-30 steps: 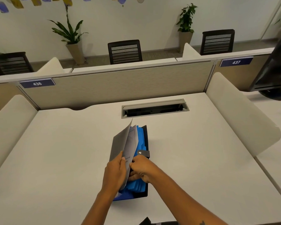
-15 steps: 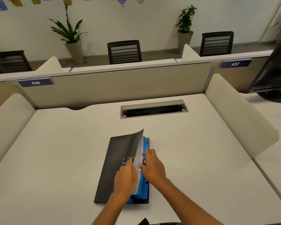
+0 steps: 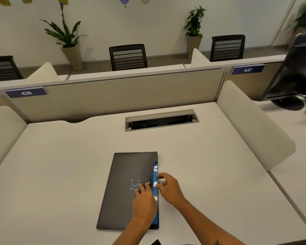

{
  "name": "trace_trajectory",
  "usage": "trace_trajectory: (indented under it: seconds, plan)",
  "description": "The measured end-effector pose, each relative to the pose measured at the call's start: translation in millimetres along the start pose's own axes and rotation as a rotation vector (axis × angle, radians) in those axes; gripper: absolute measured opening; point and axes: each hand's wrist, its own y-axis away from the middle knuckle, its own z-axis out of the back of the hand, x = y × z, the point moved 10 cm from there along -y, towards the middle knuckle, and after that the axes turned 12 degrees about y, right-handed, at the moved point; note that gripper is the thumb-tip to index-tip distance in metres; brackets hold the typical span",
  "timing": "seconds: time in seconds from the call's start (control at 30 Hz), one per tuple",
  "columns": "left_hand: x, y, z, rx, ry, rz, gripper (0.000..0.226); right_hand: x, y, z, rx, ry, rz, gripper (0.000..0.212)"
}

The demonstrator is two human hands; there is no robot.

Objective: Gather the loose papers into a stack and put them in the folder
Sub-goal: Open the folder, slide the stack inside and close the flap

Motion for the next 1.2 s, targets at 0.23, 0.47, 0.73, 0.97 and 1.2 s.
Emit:
trace_trajectory:
  seconds: [0.23,0.47,0.73,0.97,1.2]
  plan:
    - [2,3,-16,0.046,-0.039,0.006,0.058,6,-8,-13,0.013,0.054,0.022,0.022]
    - [18,-3,0,0.014,0.056,-0.081,0.034,14,-17,-20,-0.012,0.153,-0.028,0.019]
    - [117,-4,85,-0.424,0.549,0.171,0.028,11,-26,-25,-0.026,0.265,-0.087,0.017]
    - [191,-12,99,-0.485,0.626,0.326,0.036,7,-30,-28,-0.029,0.276,-0.182,0.010]
    - [214,-23,75,-0.374,0.740,0.435,0.038,11,-34,-28,-0.028,0.343,-0.233,0.006]
